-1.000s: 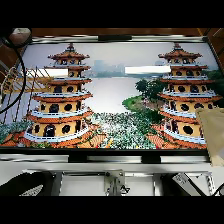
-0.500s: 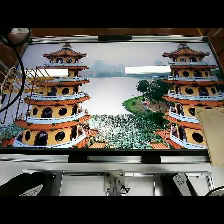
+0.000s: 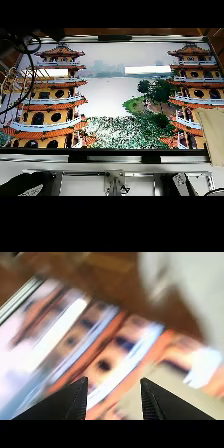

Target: Fold the shirts.

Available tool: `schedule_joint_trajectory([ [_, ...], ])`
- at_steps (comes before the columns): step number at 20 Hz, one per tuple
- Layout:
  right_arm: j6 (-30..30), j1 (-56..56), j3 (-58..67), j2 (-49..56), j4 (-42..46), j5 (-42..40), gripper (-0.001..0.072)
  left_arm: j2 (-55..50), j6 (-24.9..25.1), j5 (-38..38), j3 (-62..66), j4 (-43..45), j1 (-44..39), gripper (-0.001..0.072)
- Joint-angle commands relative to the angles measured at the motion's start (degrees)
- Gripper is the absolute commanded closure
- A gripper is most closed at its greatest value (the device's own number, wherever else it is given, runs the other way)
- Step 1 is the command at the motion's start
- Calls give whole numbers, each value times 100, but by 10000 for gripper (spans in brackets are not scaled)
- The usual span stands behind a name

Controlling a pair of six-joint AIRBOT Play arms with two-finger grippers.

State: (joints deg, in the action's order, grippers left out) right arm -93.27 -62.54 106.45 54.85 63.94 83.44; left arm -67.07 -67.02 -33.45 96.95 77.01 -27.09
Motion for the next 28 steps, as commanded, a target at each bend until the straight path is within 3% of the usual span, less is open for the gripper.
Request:
schedule_joint_trajectory([
  [1, 83, 621, -118, 422, -1930, 1043, 258, -216, -535, -1215, -2, -2, 7, 259],
  [5, 98, 2813, -125, 1108, -643, 868, 257, -625, -1189, -2140, -2, 44, 7, 259],
  [11, 96, 5657, -122, 2868, 911, 662, 256, -1659, -3119, -4096, -2, 809, 129, 258],
  [13, 114, 6083, -122, 3300, 925, 758, 257, -1840, -3209, -4472, -2, 811, 164, 257],
  [17, 411, 6553, -122, 3606, 1263, 901, 257, -1840, -3206, -4238, 2, 920, 184, 258],
  [28, 407, 6599, -118, 3593, 1226, 894, 257, -1851, -3206, -4159, 0, 918, 184, 258],
])
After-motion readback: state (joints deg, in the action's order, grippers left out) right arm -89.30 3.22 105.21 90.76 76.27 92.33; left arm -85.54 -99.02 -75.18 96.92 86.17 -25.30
